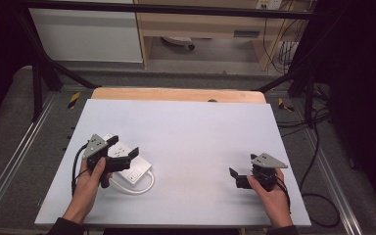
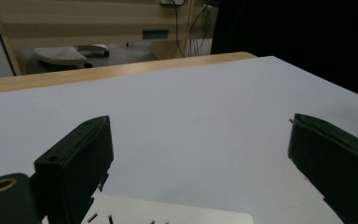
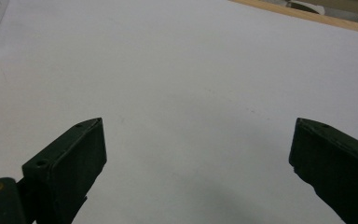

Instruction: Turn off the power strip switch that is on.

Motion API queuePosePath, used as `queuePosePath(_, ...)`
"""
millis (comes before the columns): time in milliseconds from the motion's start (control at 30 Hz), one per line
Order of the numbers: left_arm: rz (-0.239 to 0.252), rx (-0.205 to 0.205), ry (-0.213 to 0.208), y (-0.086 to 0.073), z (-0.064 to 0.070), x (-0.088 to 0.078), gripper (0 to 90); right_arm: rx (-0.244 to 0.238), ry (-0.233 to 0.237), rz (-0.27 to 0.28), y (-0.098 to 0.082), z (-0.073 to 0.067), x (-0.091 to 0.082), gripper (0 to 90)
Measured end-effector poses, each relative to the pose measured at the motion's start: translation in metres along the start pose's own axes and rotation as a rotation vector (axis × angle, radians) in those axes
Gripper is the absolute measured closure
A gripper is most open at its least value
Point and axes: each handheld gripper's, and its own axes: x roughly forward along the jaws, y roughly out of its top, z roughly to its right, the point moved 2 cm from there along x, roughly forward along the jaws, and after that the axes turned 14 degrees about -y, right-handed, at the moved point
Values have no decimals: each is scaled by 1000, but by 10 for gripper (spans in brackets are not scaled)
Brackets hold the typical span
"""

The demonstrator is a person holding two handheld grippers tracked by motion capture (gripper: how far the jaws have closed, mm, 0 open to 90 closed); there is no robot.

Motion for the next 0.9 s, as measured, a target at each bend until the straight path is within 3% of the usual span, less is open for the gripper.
queuePosePath(567, 48, -35, 11, 11, 0, -35, 58, 4, 2, 1, 0, 0, -1, 43)
queuePosePath(900, 61, -36, 13, 19, 5, -53, 49, 5, 0, 3, 0, 0, -1, 43)
